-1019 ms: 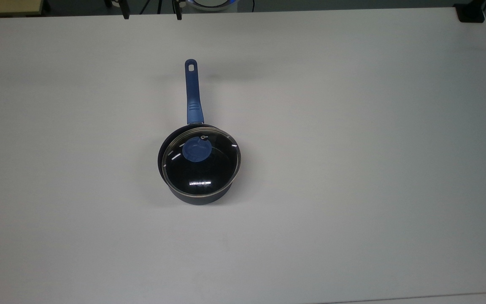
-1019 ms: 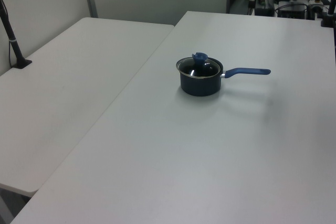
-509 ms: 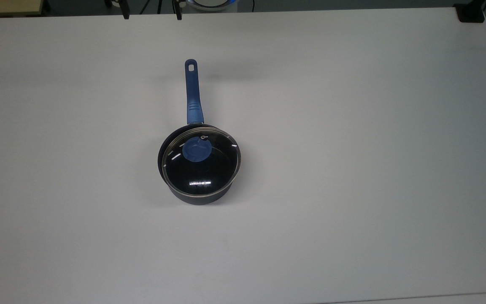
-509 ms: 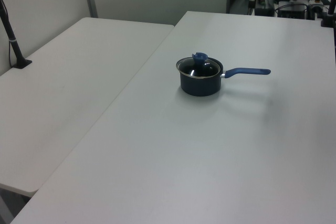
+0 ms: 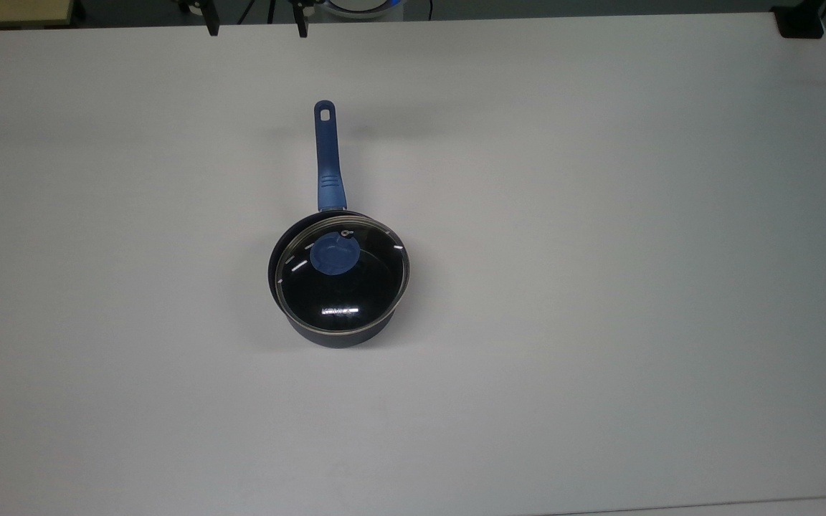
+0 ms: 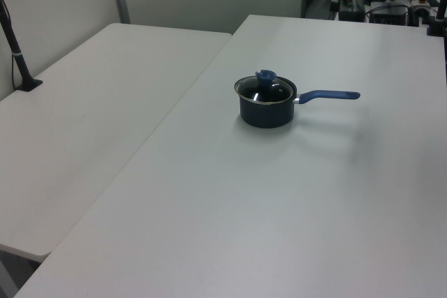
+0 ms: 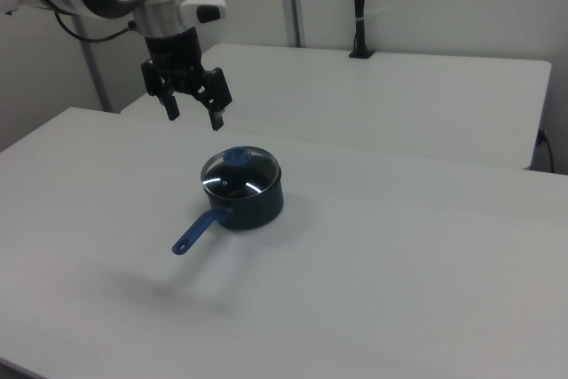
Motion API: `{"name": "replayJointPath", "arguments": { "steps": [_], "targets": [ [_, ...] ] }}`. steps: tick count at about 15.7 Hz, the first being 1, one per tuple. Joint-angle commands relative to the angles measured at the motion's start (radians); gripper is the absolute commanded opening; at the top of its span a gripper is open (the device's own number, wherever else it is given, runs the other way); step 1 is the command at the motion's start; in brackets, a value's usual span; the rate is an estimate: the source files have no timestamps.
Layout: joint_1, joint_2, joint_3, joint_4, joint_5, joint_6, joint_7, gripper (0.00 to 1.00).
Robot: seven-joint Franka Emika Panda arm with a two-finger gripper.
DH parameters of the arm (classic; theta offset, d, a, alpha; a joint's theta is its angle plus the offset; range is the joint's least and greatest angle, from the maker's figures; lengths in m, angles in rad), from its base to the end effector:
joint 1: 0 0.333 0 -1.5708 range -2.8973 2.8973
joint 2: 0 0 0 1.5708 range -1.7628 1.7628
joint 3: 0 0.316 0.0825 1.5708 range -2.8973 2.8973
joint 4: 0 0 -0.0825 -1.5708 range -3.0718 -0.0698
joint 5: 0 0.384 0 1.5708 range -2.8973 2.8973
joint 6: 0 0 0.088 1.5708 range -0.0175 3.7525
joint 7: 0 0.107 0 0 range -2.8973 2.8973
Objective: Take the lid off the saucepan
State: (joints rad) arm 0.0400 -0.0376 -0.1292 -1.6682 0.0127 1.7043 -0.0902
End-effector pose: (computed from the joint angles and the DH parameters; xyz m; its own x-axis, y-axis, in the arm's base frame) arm 0.5523 -0.0495 0.6109 0.9972 -0.0007 0.0746 0.0001 -0.9999 -0.0109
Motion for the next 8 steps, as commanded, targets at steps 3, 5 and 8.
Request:
{"name": "replayJointPath", "arguments": {
  "steps": [3, 5, 8],
  "targets": [
    [0.008, 0.112, 0.017, 0.036, -0.002, 0.084, 0.119, 1.0],
    [0.009, 0.151, 0.02, 0.045, 0.025, 0.151, 0.17, 1.0],
    [0.014, 0.228, 0.02, 0.045, 0.119, 0.292, 0.329, 1.0]
  ]
}}
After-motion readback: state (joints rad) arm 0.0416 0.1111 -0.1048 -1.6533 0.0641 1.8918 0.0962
